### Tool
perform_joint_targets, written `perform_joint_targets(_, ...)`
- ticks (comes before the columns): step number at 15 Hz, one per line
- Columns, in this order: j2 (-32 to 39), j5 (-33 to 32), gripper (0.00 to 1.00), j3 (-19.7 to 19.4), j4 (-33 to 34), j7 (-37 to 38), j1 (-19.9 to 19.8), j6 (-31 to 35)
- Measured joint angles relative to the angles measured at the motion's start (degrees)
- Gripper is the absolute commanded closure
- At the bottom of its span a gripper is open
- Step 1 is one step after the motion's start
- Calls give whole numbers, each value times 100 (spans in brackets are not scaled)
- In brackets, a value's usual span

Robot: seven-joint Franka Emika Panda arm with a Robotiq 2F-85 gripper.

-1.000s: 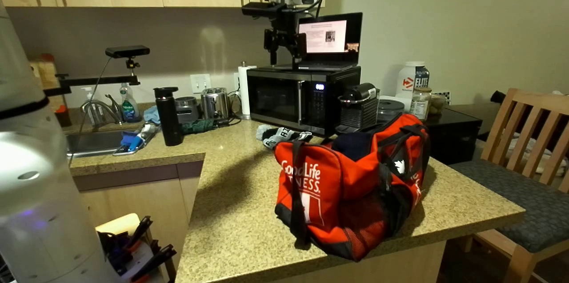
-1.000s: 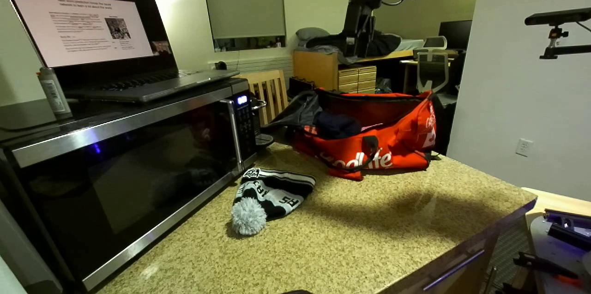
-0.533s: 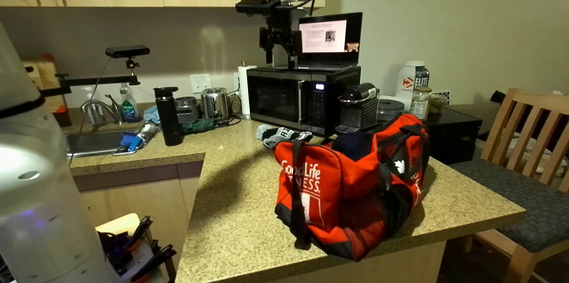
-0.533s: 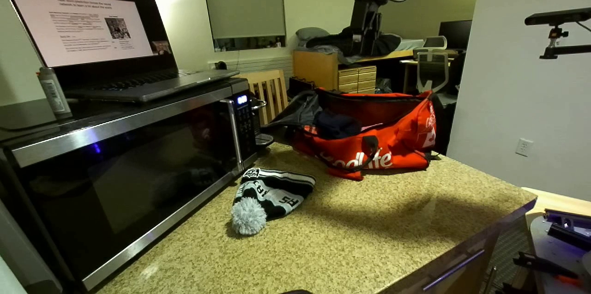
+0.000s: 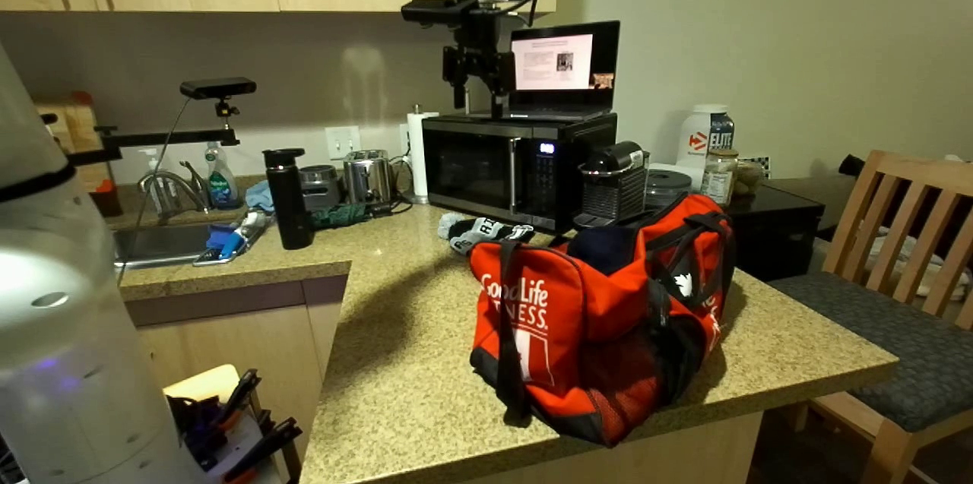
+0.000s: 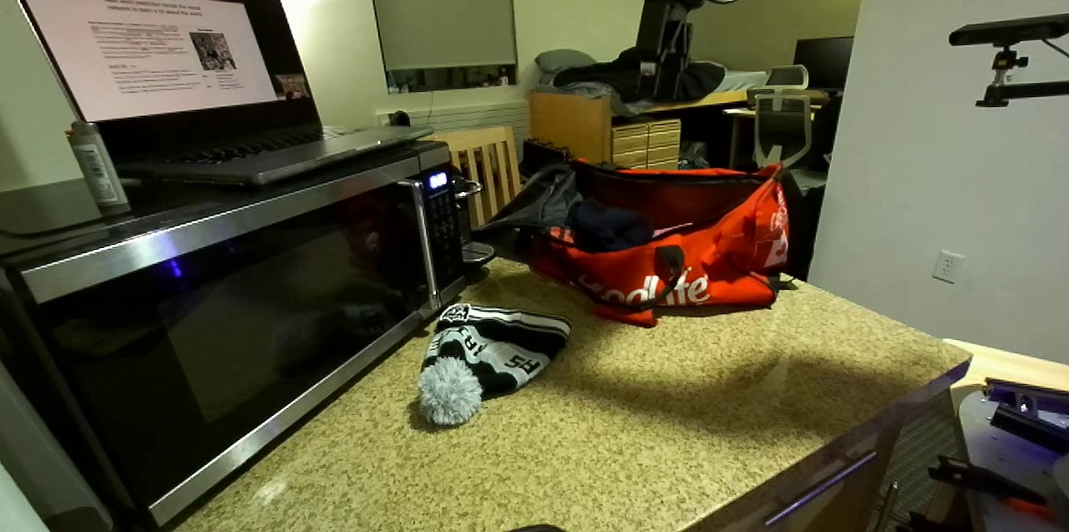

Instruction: Put the head sock in the orange bag

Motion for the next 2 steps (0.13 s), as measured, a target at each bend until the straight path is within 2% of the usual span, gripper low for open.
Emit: perform_joint_targets(2,0,0,0,0,0,0,0,0)
